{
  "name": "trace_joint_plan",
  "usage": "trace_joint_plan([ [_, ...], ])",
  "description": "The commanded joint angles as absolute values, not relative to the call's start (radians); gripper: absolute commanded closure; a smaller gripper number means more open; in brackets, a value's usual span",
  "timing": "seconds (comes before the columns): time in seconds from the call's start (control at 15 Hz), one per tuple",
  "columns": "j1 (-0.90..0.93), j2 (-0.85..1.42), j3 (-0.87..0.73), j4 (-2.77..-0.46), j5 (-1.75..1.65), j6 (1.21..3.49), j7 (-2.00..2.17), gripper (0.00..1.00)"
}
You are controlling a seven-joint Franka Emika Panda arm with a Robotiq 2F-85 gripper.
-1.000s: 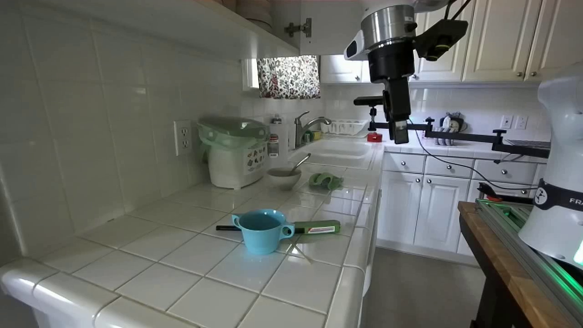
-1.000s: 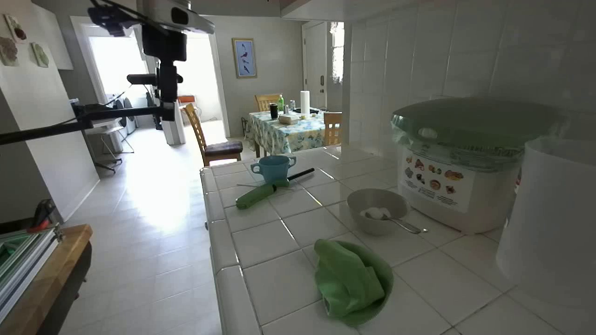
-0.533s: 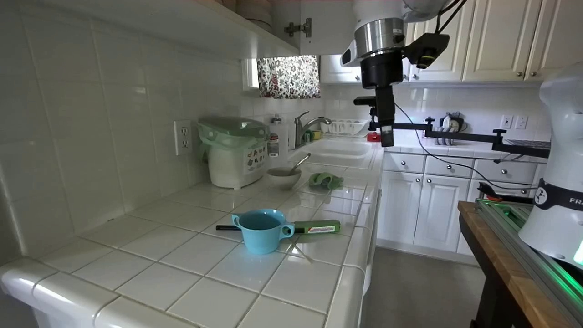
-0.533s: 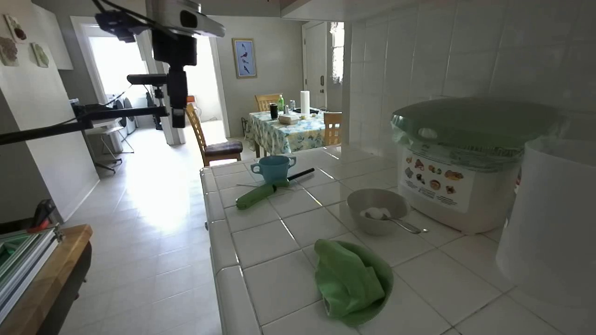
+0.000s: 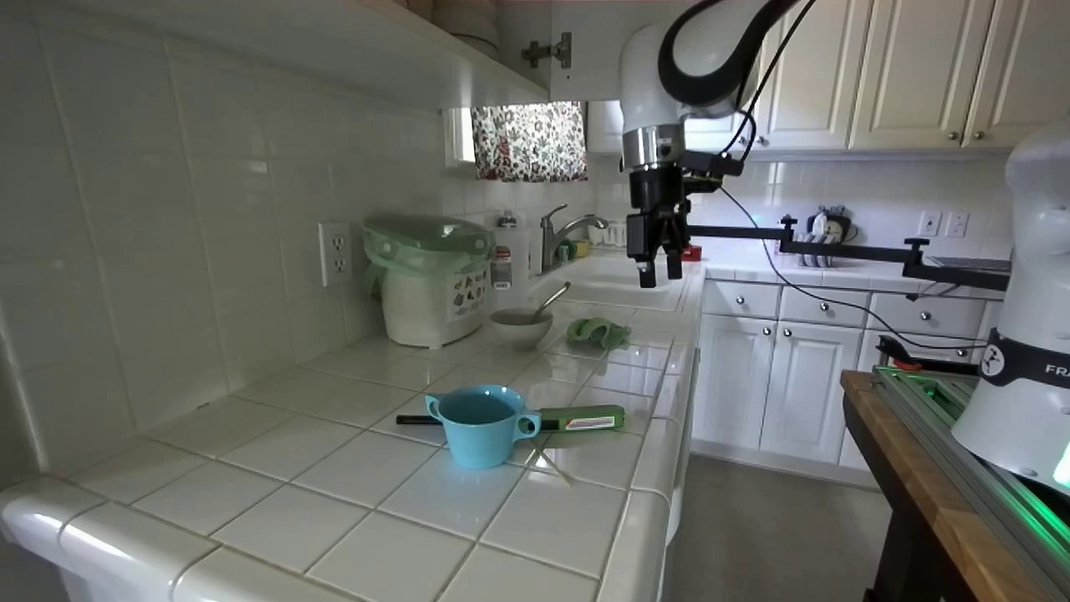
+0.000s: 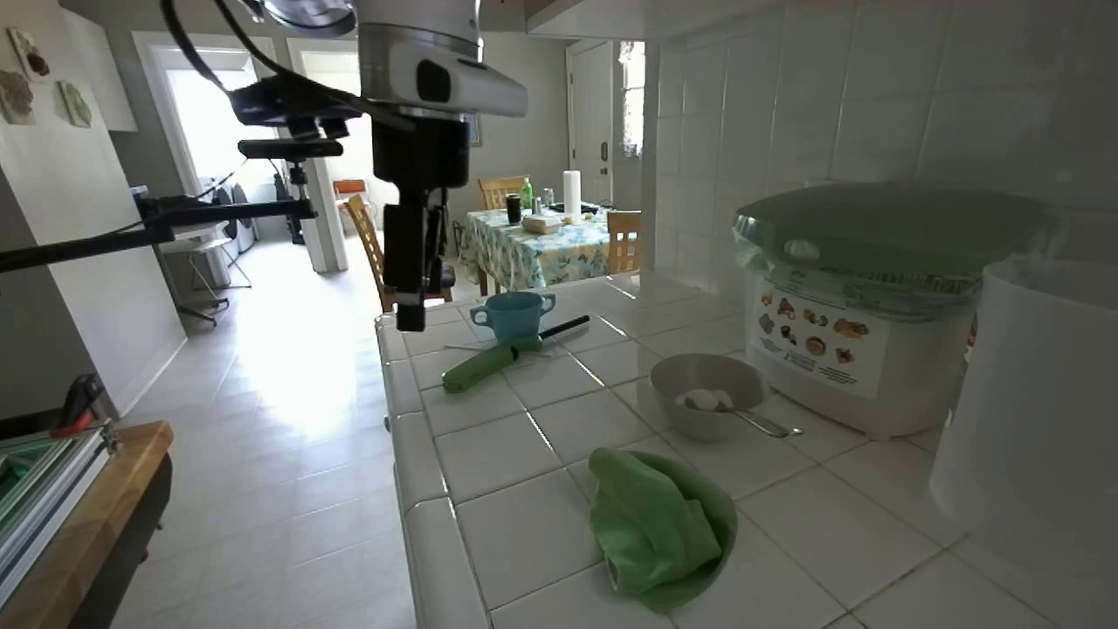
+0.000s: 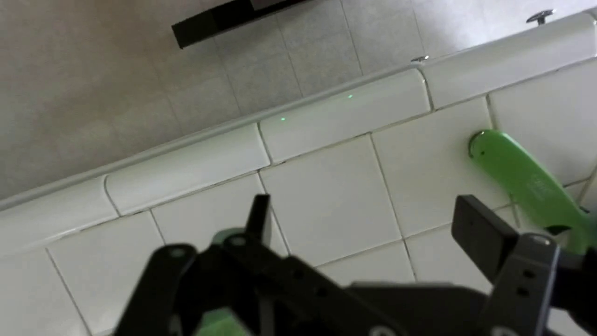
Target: Use the green cloth to wipe the surface
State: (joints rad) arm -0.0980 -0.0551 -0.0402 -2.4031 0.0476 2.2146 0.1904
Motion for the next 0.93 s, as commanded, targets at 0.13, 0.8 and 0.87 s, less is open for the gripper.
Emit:
trace_joint_plan([
  [0.13,-0.120,0.062,-0.097,-2.306,0.058,2.252,0.255,0.00],
  [0.8,-0.164,0.238,-0.207,-2.244,0.065,2.408,0.398,0.00],
  [0.87,-0.165,0.254,-0.217,-2.241,0.065,2.421,0.413,0.00],
])
